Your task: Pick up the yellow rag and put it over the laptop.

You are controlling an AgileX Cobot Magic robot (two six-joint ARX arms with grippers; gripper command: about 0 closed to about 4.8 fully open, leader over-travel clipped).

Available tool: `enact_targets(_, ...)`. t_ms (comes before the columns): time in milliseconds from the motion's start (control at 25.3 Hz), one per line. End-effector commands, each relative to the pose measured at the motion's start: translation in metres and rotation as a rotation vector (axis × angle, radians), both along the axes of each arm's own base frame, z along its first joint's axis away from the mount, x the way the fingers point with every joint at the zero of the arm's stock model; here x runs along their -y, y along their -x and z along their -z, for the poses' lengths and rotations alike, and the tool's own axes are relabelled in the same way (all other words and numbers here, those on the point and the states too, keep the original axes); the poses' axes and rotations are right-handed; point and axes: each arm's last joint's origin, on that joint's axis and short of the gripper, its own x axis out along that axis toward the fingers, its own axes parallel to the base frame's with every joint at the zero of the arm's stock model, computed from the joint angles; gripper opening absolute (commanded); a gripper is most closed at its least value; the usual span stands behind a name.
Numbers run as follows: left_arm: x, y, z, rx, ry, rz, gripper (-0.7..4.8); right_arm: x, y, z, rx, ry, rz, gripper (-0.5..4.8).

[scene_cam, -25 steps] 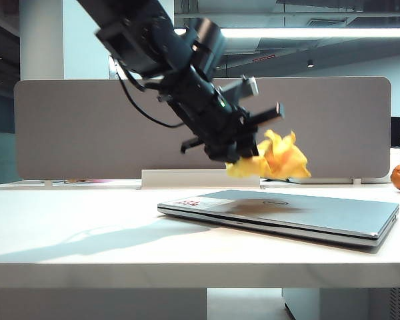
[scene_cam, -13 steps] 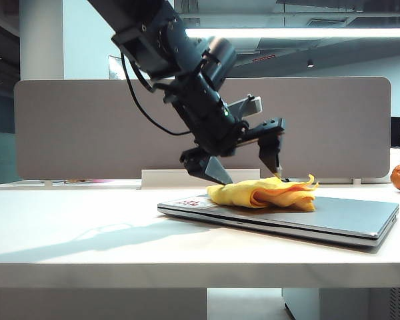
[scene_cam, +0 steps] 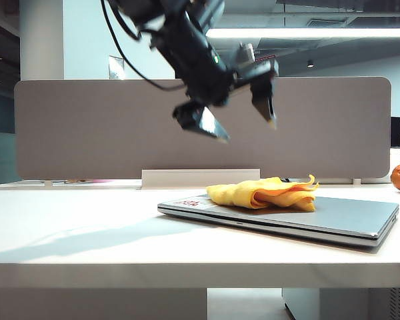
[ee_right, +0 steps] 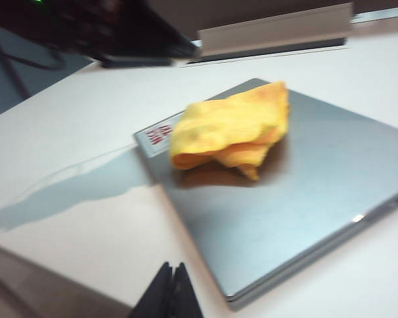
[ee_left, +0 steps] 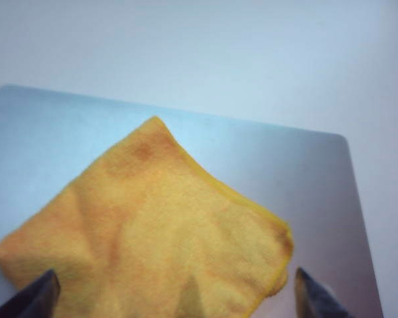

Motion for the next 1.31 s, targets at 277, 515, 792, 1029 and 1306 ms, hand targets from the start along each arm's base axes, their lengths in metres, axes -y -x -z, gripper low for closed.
enact_targets(277,-0.05,0.01,-0.051,0.054,-0.078,-0.028,0.14,0.007,-0.003,0.001,0.007,0.038,0.246,-0.01)
enact_targets(515,-0.082,0.016,-0.075,0.127,-0.138,-0.072,-0.06,0.011,-0.003,0.001,0.011,0.086,0.389,-0.01)
enact_targets(792,-0.097,0.033,-0.079,0.158,-0.169,-0.058,-0.06,0.013,-0.003,0.002,0.008,0.104,0.456,-0.01)
enact_targets(1029,-0.113,0.06,-0.079,0.197,-0.145,-0.063,-0.06,0.014,-0.003,0.002,0.011,0.125,0.486,-0.01)
enact_targets(1306,-0.14,0.103,-0.076,0.274,-0.093,-0.127,-0.06,0.014,-0.003,0.002,0.009,0.125,0.481,-0.01)
